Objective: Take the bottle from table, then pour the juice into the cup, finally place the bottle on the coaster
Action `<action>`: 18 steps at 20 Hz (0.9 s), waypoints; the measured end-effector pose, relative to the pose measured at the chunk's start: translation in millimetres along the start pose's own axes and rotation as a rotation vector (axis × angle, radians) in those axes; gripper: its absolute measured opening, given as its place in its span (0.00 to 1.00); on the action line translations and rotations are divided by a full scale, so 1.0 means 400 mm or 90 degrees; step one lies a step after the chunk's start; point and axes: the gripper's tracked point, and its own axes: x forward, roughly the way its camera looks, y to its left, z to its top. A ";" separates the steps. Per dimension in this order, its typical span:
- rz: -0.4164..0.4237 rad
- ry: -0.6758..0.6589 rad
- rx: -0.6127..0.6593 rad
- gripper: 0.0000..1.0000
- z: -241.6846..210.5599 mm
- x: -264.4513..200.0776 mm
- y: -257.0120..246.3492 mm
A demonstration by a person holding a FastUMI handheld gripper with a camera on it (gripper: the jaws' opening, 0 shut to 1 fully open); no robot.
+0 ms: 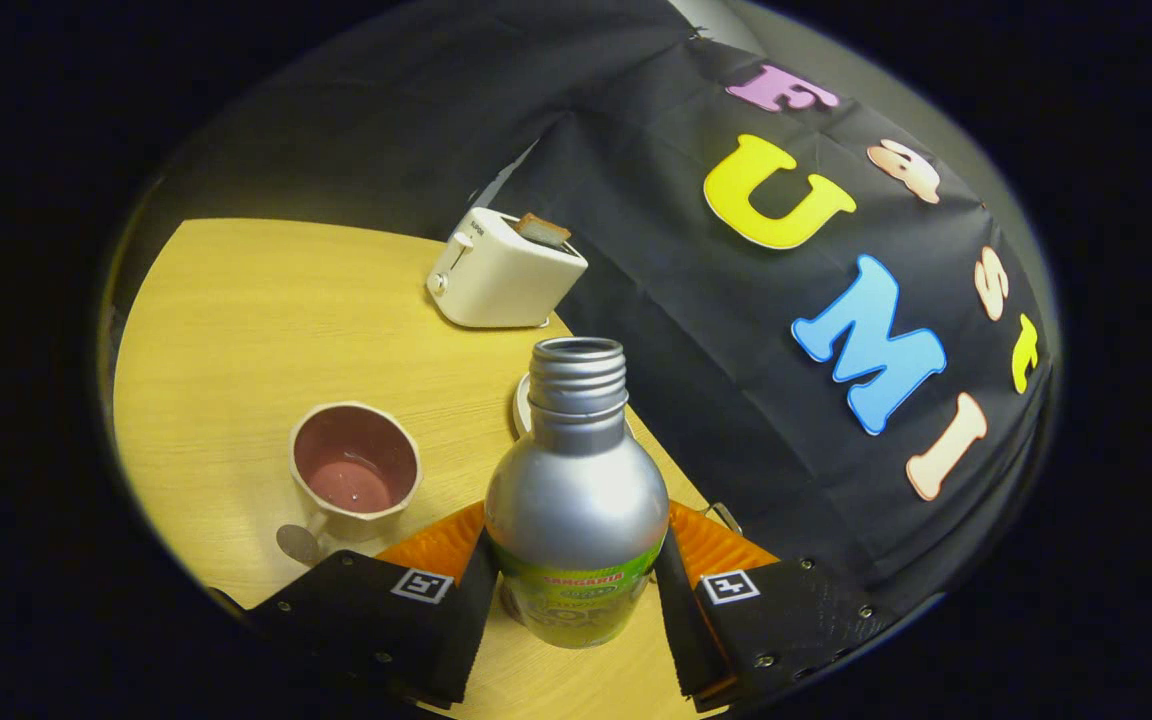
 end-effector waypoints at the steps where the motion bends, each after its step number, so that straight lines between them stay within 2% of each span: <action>1: 0.004 -0.005 0.018 0.75 0.000 -0.002 -0.005; 5: 0.008 -0.050 0.111 0.76 0.021 -0.020 -0.027; 14: 0.004 -0.133 0.384 0.75 0.031 -0.072 -0.134; 18: -0.005 -0.163 0.440 0.76 0.022 -0.088 -0.217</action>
